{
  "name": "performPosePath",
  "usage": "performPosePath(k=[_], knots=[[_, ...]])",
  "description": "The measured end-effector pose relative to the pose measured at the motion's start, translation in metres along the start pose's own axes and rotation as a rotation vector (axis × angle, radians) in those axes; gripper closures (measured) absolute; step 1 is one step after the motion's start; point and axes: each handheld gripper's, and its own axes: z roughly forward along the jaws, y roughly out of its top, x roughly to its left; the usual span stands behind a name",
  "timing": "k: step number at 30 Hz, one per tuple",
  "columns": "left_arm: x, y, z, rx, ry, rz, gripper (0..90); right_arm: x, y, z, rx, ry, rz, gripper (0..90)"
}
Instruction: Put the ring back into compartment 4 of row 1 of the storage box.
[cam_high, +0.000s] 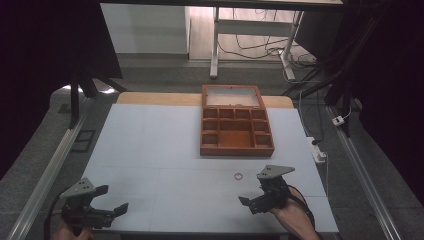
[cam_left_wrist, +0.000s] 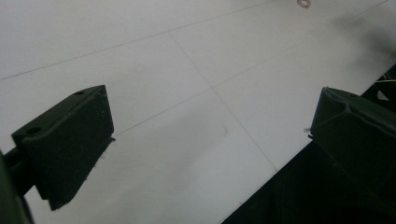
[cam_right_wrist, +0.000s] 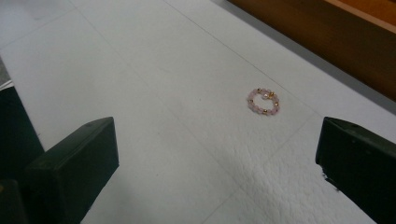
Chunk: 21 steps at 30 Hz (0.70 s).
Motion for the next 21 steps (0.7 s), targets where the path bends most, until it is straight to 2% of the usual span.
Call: performPosePath(k=[5, 7, 10, 13, 17, 18, 21], knots=[[0.001, 0.0, -0.001, 0.0, -0.002, -0.007, 0.0, -0.003, 0.004, 0.013, 0.025, 0.032, 0.001, 0.0], [0.002, 0.0, -0.001, -0.006, -0.006, -0.01, 0.0, -0.006, 0.006, 0.02, 0.047, 0.012, -0.013, 0.0], [0.002, -0.001, -0.002, -0.009, -0.008, -0.018, 0.0, -0.011, 0.008, 0.028, 0.07, -0.011, -0.008, 0.0], [0.003, -0.001, -0.002, -0.011, -0.013, -0.022, 0.0, -0.018, 0.01, 0.035, 0.086, -0.028, 0.024, 0.0], [0.001, -0.001, 0.0, 0.005, -0.005, -0.007, 0.0, -0.026, 0.013, 0.041, 0.103, -0.051, 0.033, 0.0], [0.001, -0.001, 0.0, 0.006, -0.005, -0.005, 0.0, -0.032, 0.015, 0.046, 0.109, -0.059, 0.053, 0.0], [0.001, -0.001, 0.0, 0.006, -0.005, -0.007, 0.0, -0.036, 0.016, 0.05, 0.12, -0.071, 0.063, 0.0]])
